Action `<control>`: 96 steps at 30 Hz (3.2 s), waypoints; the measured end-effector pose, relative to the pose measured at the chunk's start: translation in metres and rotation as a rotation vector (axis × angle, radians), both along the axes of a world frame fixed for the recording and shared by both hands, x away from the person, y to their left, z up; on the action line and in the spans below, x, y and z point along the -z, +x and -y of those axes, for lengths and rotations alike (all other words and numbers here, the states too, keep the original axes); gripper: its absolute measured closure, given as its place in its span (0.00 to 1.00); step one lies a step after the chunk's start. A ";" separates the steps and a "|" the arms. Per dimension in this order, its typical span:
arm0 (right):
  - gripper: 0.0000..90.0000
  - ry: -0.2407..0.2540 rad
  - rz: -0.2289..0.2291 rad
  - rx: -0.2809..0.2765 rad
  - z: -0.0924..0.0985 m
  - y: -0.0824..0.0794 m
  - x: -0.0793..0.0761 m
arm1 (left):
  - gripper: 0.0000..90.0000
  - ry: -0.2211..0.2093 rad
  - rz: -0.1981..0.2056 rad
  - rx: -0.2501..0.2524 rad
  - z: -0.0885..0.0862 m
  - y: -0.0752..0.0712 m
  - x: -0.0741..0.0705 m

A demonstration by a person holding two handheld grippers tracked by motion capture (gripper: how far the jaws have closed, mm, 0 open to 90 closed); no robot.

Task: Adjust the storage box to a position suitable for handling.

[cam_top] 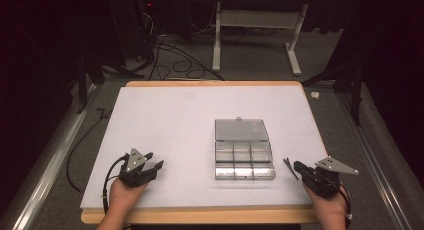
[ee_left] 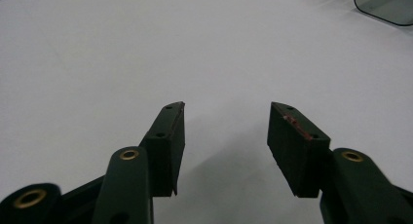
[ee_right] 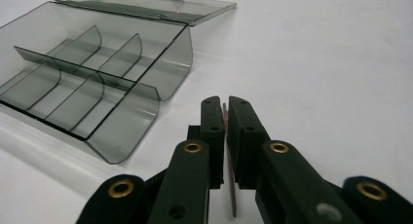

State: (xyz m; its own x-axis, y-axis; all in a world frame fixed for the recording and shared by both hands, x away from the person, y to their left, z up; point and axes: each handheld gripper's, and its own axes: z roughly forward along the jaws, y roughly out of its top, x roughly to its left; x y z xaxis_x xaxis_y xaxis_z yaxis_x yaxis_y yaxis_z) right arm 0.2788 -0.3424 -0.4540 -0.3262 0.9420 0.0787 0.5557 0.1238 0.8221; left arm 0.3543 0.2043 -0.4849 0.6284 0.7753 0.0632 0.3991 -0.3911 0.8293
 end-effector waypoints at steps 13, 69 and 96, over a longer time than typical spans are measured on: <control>0.84 0.000 -0.071 0.052 0.006 0.003 0.002 | 0.47 -0.007 0.015 0.019 0.000 -0.002 0.000; 0.68 -0.196 -0.548 -0.045 -0.011 0.041 -0.016 | 0.42 -0.001 0.013 0.038 0.000 -0.002 0.000; 0.71 -0.264 -0.619 -0.105 -0.021 0.060 -0.021 | 0.42 -0.006 0.023 0.037 0.000 -0.003 0.000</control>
